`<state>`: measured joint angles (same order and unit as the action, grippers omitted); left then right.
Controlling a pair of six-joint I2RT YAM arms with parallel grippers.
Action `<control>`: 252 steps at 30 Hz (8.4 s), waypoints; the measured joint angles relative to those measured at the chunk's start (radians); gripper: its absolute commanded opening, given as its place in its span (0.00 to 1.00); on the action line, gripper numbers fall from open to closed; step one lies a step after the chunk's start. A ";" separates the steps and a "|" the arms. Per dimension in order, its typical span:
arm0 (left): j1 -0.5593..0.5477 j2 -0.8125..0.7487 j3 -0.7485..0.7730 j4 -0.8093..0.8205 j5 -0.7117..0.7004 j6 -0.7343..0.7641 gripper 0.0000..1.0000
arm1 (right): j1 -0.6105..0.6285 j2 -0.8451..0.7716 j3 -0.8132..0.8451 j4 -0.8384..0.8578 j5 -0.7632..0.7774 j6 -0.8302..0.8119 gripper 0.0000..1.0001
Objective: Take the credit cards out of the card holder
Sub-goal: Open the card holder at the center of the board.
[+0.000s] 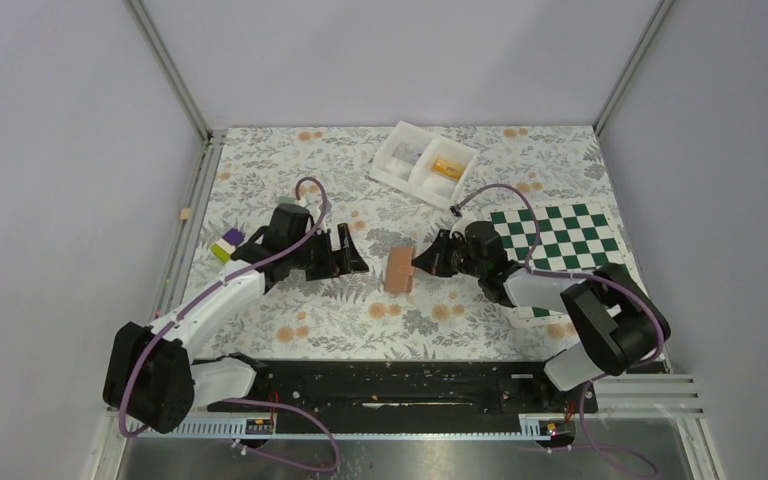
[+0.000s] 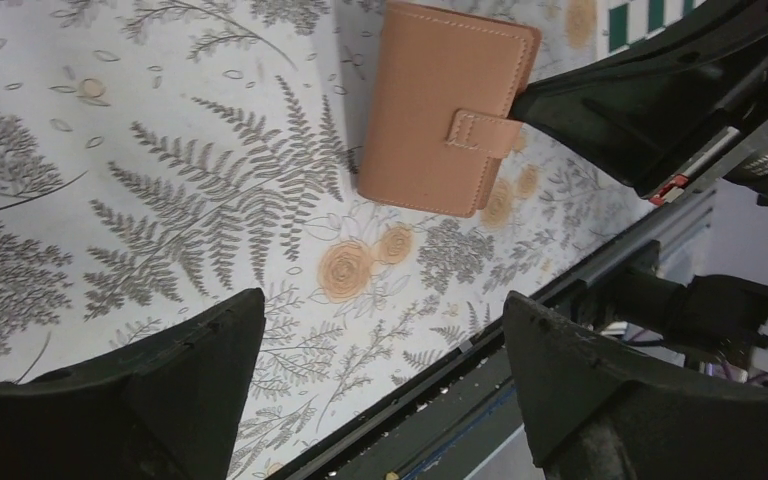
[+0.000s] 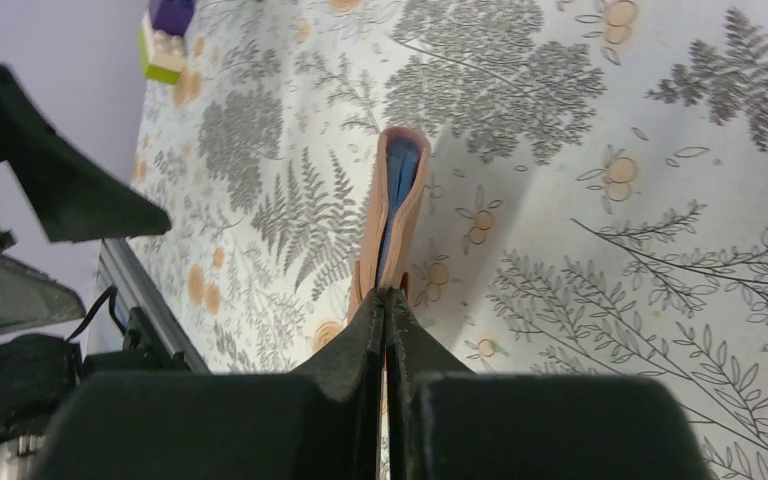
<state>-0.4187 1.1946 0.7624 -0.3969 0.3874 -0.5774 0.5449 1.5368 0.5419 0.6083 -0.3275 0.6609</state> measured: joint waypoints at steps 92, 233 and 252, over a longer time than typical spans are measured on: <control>-0.101 0.055 -0.044 0.279 0.159 -0.173 0.74 | -0.153 -0.119 -0.034 0.159 -0.442 0.231 0.00; -0.136 -0.279 -0.053 0.220 -0.024 -0.154 0.00 | 0.637 -0.131 0.623 -0.955 0.886 0.251 0.37; -0.130 -0.275 -0.084 0.207 -0.035 -0.156 0.00 | 0.637 -0.026 0.705 -1.032 0.930 0.222 0.13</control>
<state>-0.5488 0.9192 0.6788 -0.1898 0.3519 -0.7338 1.1820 1.5105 1.2469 -0.4240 0.6029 0.8829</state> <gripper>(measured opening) 0.113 0.233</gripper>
